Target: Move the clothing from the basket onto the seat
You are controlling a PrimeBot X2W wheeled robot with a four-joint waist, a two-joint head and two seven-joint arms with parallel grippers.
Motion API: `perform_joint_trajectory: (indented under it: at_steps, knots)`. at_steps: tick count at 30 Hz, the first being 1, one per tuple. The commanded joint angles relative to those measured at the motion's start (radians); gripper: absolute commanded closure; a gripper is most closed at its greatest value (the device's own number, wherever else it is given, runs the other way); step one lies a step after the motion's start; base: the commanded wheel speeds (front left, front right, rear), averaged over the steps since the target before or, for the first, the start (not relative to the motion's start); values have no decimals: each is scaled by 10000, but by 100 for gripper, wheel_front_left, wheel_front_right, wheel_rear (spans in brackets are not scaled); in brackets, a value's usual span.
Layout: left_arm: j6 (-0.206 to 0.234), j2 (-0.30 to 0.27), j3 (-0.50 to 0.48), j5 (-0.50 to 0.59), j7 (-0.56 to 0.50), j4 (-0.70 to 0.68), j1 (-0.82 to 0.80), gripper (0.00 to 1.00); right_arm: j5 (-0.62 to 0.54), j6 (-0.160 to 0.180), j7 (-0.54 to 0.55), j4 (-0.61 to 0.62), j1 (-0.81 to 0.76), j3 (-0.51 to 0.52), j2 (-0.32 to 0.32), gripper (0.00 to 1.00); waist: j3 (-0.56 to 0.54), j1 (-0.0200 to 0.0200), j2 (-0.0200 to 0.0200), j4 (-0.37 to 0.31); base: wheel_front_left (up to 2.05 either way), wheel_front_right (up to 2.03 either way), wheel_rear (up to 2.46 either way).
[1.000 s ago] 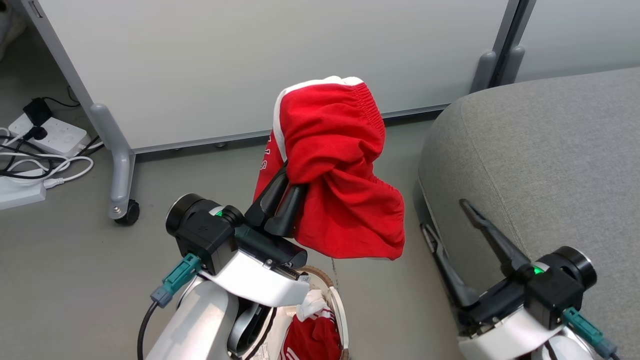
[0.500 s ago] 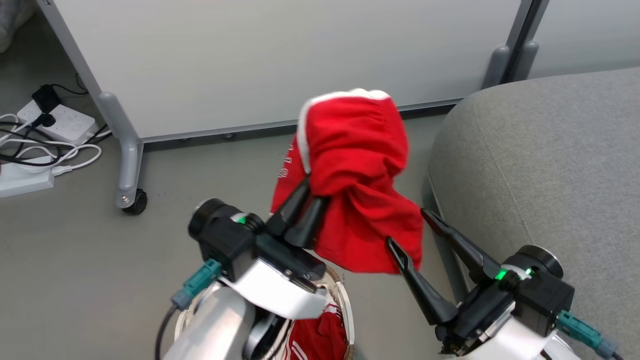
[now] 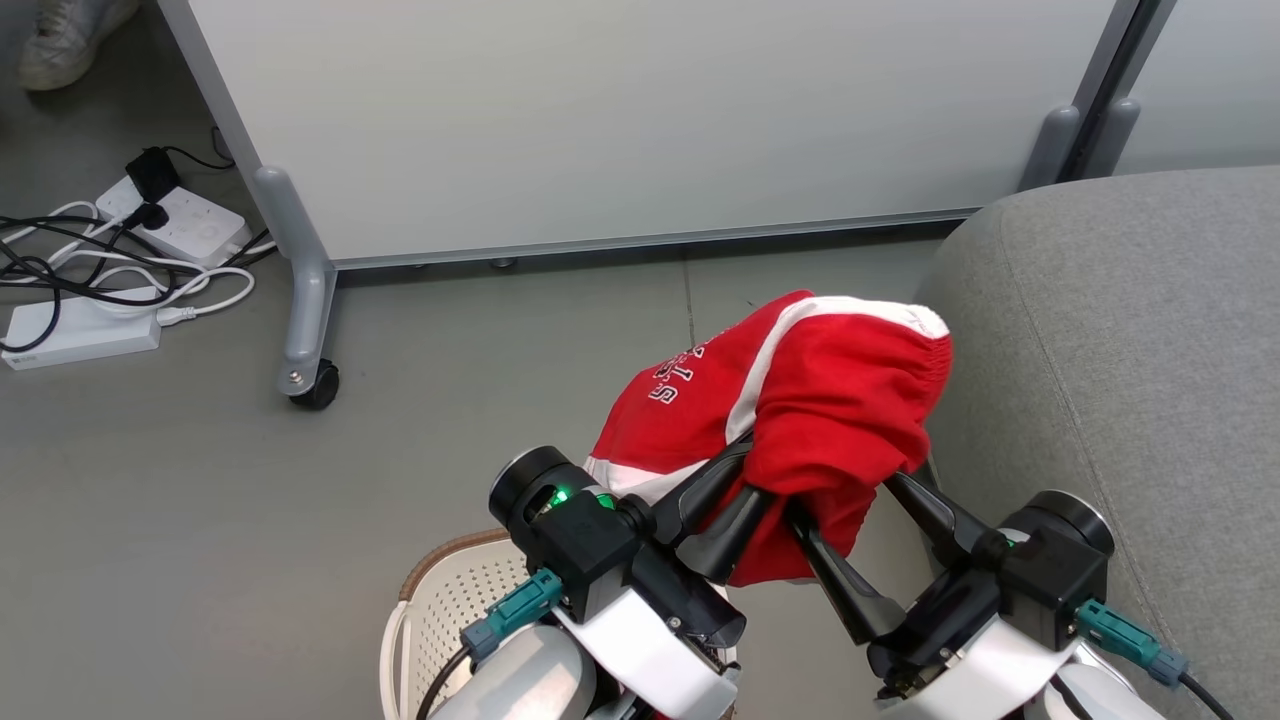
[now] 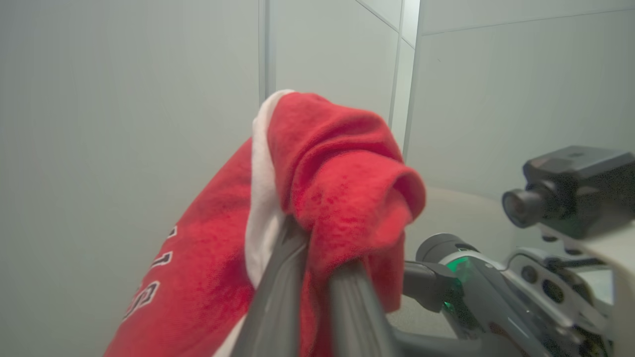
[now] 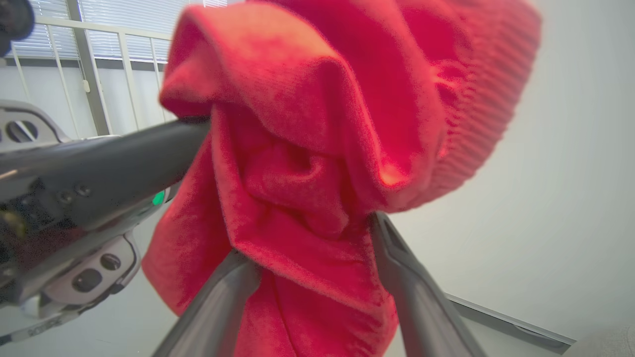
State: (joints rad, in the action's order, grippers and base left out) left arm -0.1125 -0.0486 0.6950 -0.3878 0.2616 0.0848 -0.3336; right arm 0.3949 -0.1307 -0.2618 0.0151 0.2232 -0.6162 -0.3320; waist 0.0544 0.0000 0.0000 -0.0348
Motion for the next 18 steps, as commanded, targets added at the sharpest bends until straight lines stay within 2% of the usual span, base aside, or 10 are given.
perform_joint_trajectory:
  at_steps: [1, 10, 11, 13, 18]
  knots:
    - [130, -32, 77, -47, 36, 108, -141, 100, -76, -2, -43, -91, 192, -24, -32, 0, 4, 0, 0, 35, 0, 0, 0]
    - [283, -32, 518, -185, 13, 682, -264, 100, 33, -2, -43, -157, 358, -208, 263, 0, -64, 0, 0, 132, 0, 0, 0]
    - [306, -31, 540, -206, 13, 711, -260, 100, 83, -2, -43, -170, 311, -200, 307, 18, -80, 0, 0, 154, 0, 0, 0]
    - [330, -32, 570, -257, 13, 749, -252, 100, 136, -2, -43, -173, 250, -182, 343, 100, -108, 0, 0, 189, 0, 0, 0]
    - [422, -35, 526, -330, 13, 808, -296, 100, 216, -2, -44, -49, 103, -4, 500, 100, -141, 0, 0, 249, 0, 0, 0]
